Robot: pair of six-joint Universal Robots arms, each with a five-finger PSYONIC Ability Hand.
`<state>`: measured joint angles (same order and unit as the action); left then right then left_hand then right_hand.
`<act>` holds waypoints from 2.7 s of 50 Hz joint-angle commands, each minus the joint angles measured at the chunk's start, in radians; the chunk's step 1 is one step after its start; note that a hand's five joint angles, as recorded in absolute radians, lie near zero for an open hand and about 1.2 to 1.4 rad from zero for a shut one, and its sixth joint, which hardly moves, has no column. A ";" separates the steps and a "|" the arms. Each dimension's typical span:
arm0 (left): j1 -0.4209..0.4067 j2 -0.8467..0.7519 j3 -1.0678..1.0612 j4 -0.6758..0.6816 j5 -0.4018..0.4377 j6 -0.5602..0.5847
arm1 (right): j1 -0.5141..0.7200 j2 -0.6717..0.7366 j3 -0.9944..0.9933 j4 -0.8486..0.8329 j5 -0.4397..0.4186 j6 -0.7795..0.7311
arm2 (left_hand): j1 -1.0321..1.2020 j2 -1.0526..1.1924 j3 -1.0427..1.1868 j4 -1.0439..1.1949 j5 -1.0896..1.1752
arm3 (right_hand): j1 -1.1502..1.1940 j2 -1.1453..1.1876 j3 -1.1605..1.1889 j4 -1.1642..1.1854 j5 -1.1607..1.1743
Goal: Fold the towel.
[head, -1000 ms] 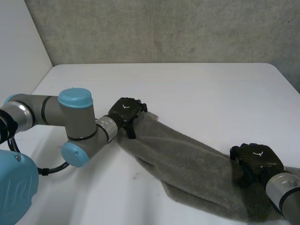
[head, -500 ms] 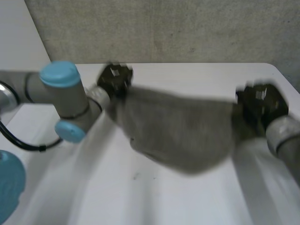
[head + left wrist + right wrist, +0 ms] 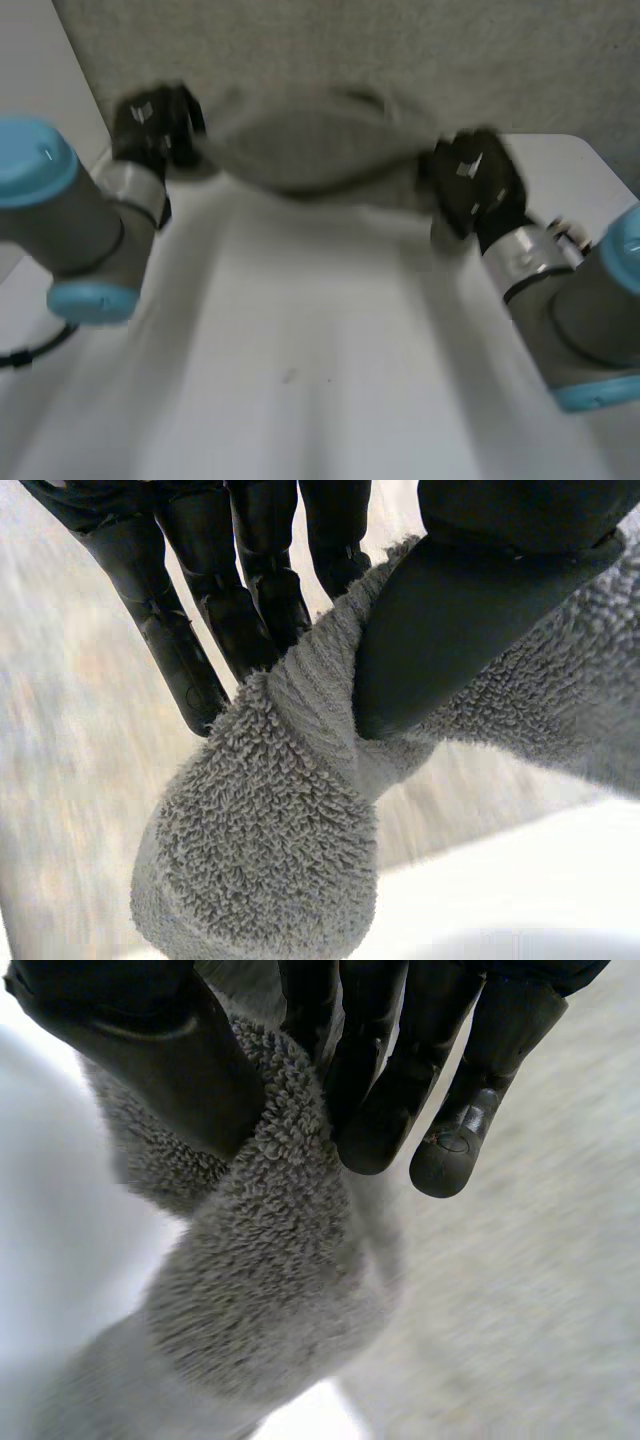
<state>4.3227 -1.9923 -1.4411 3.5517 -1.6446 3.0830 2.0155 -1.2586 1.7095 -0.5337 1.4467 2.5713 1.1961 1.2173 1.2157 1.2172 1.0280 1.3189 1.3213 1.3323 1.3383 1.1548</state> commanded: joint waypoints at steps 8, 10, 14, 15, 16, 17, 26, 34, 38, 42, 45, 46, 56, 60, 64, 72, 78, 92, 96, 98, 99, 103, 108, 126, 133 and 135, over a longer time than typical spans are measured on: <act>0.005 0.026 -0.444 -0.033 0.019 0.255 | 0.005 0.191 0.039 0.153 0.001 -0.065 | 0.200 0.179 0.181 0.179 0.194 | 0.077 0.075 0.064 0.058 0.067; 0.008 0.064 -0.510 -0.057 0.019 0.290 | 0.003 0.179 0.045 0.179 0.001 -0.065 | 0.200 0.179 0.181 0.179 0.194 | 0.077 0.075 0.064 0.058 0.067; 0.009 0.114 -0.567 -0.068 0.020 0.304 | 0.002 0.116 0.074 0.241 -0.006 -0.059 | 0.200 0.179 0.181 0.179 0.194 | 0.077 0.075 0.064 0.058 0.067; 0.009 0.140 -0.587 -0.068 0.020 0.306 | 0.002 0.116 0.075 0.241 -0.006 -0.059 | 0.200 0.179 0.181 0.179 0.194 | 0.077 0.075 0.064 0.058 0.067; 0.009 0.141 -0.587 -0.068 0.020 0.306 | 0.002 0.098 0.087 0.254 -0.008 -0.057 | 0.200 0.179 0.181 0.179 0.194 | 0.077 0.075 0.064 0.058 0.067; 0.009 0.165 -0.607 -0.070 0.020 0.306 | 0.002 0.081 0.099 0.268 -0.008 -0.060 | 0.200 0.179 0.181 0.179 0.194 | 0.077 0.075 0.064 0.058 0.067; 0.009 0.276 -0.653 -0.071 0.019 0.312 | 0.005 -0.010 0.133 0.333 -0.014 -0.051 | -1.022 -1.043 -1.041 -1.043 -1.028 | -0.688 -0.690 -0.701 -0.707 -0.698; 0.026 0.366 -0.587 -0.083 0.023 0.318 | -0.073 -0.148 0.104 0.325 -0.012 0.162 | -0.977 -0.998 -0.996 -0.998 -0.983 | -1.072 -1.075 -1.086 -1.092 -1.083; 0.041 0.379 -0.509 -0.097 0.025 0.316 | -0.113 -0.159 0.068 0.339 -0.012 0.270 | -0.948 -0.969 -0.967 -0.969 -0.954 | -1.064 -1.066 -1.077 -1.083 -1.074; 0.043 0.368 -0.443 -0.125 0.045 0.316 | -0.145 -0.159 0.019 0.388 -0.017 0.346 | -0.869 -0.890 -0.888 -0.890 -0.875 | -1.043 -1.046 -1.057 -1.063 -1.054; 0.048 0.336 -0.374 -0.169 0.097 0.315 | -0.176 -0.150 -0.016 0.435 -0.026 0.348 | -0.737 -0.758 -0.756 -0.758 -0.743 | -1.040 -1.043 -1.054 -1.060 -1.051; 0.054 0.287 -0.334 -0.200 0.129 0.315 | -0.176 -0.150 -0.016 0.436 -0.026 0.348 | -0.690 -0.711 -0.709 -0.711 -0.696 | -1.040 -1.043 -1.054 -1.060 -1.051; 0.055 -0.026 -0.031 -0.482 0.189 0.319 | -0.204 -0.015 -0.073 0.485 -0.060 0.348 | -0.677 -0.698 -0.697 -0.698 -0.684 | -1.023 -1.025 -1.036 -1.042 -1.033; 0.057 -0.115 0.056 -0.537 0.187 0.321 | -0.208 0.014 -0.073 0.485 -0.063 0.346 | -0.677 -0.698 -0.697 -0.698 -0.684 | -1.023 -1.025 -1.036 -1.042 -1.033; 0.060 -0.203 0.138 -0.574 0.189 0.322 | -0.215 0.034 -0.068 0.480 -0.065 0.345 | -0.677 -0.698 -0.697 -0.698 -0.684 | -1.023 -1.025 -1.036 -1.042 -1.033; 0.060 -0.257 0.166 -0.574 0.189 0.347 | -0.218 0.073 -0.067 0.471 -0.065 0.340 | -0.674 -0.696 -0.694 -0.695 -0.681 | -1.025 -1.028 -1.039 -1.045 -1.036; 0.060 -0.281 0.159 -0.574 0.186 0.440 | -0.218 0.085 -0.067 0.469 -0.065 0.337 | -0.610 -0.631 -0.630 -0.631 -0.616 | -1.028 -1.031 -1.042 -1.048 -1.039; 0.058 -0.269 0.133 -0.574 0.174 0.456 | -0.218 0.093 -0.060 0.468 -0.062 0.316 | -0.009 -0.030 -0.028 -0.030 -0.015 | -1.034 -1.037 -1.048 -1.054 -1.045; 0.058 -0.243 0.113 -0.571 0.174 0.456 | -0.218 0.094 -0.062 0.468 -0.062 0.316 | 0.200 0.179 0.181 0.179 0.194 | -1.040 -1.042 -1.054 -1.060 -1.051; 0.058 -0.203 0.085 -0.562 0.180 0.454 | -0.218 0.094 -0.062 0.468 -0.062 0.316 | 0.200 0.179 0.181 0.179 0.194 | -1.040 -1.043 -1.054 -1.060 -1.051; 0.058 -0.203 0.085 -0.562 0.180 0.454 | -0.218 0.094 -0.062 0.468 -0.062 0.316 | 0.200 0.179 0.181 0.179 0.194 | -1.043 -1.045 -1.056 -1.062 -1.053; 0.052 -0.133 0.048 -0.536 0.180 0.444 | -0.218 0.094 -0.067 0.469 -0.065 0.316 | 0.200 0.179 0.181 0.179 0.194 | -1.063 -1.066 -1.077 -1.083 -1.074; 0.045 -0.047 0.001 -0.475 0.180 0.442 | -0.218 0.090 -0.082 0.485 -0.063 0.316 | 0.200 0.179 0.181 0.179 0.194 | -1.122 -1.124 -1.135 -1.141 -1.132; 0.046 -0.036 -0.079 -0.412 0.186 0.454 | -0.215 0.071 -0.064 0.486 -0.063 0.316 | -0.146 -0.167 -0.165 -0.167 -0.152 | -1.125 -1.128 -1.139 -1.145 -1.136; 0.049 -0.031 -0.096 -0.412 0.183 0.454 | -0.213 0.073 -0.062 0.485 -0.063 0.316 | -0.378 -0.399 -0.397 -0.399 -0.384 | -1.125 -1.128 -1.139 -1.145 -1.136; 0.049 -0.025 -0.101 -0.409 0.183 0.454 | -0.213 0.074 -0.060 0.485 -0.063 0.316 | -0.378 -0.399 -0.397 -0.399 -0.384 | -1.125 -1.128 -1.139 -1.145 -1.136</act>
<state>4.3706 -2.0289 -1.5284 3.1401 -1.4614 3.5376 1.8015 -1.1869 1.6474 -0.0486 1.3837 2.8871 0.7463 0.7424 0.7446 0.7440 0.5681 0.3238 0.2677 0.2609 0.2789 0.0742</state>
